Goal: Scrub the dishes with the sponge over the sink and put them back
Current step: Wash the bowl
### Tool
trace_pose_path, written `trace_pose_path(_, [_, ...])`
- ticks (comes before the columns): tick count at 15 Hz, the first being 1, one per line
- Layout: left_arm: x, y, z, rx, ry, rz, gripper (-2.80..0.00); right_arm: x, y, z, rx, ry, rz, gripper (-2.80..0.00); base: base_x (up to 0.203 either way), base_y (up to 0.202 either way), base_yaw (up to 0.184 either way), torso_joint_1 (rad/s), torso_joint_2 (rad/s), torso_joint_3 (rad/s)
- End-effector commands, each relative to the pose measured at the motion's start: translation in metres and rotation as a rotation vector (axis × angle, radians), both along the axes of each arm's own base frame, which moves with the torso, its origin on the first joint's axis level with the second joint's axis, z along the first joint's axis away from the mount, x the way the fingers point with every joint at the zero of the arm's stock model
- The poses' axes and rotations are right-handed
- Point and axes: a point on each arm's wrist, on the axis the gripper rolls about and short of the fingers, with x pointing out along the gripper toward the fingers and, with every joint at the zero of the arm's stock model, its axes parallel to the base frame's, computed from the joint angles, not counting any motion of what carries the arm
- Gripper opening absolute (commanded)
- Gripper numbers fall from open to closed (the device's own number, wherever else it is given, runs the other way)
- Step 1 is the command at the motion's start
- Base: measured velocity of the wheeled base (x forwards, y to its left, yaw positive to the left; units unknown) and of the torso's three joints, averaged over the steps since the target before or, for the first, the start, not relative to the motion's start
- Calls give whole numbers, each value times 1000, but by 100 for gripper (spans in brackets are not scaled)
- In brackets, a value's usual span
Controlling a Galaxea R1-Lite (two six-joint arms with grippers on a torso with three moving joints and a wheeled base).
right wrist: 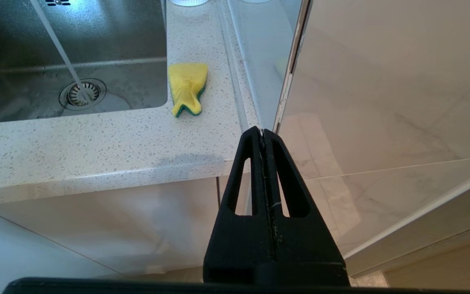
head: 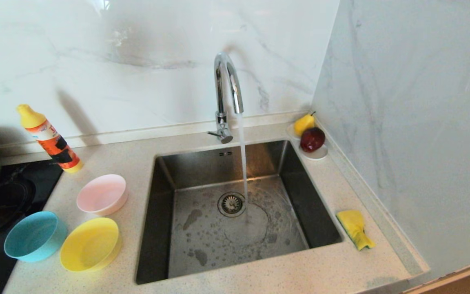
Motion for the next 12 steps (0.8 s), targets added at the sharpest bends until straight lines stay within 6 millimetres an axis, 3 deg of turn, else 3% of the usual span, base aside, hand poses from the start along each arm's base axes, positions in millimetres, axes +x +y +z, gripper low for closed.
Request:
trace_pose_path(1, [40,45,-23,-102,129,75,-280,0,0,0,0,0,1,-280,0,0,0,0,0,0])
trace_pose_path(4, [37,82,-38,-243,155,88,-280,0,0,0,0,-1,1,-280,0,0,0,0,0,0])
trace_pose_path(8, [24,114,-64,-455,201,84,-280,0,0,0,0,0,1,-280,0,0,0,0,0,0])
trace_pose_path(12, [24,120,-98,-560,284,104,-280,0,0,0,0,-1,1,-280,0,0,0,0,0,0])
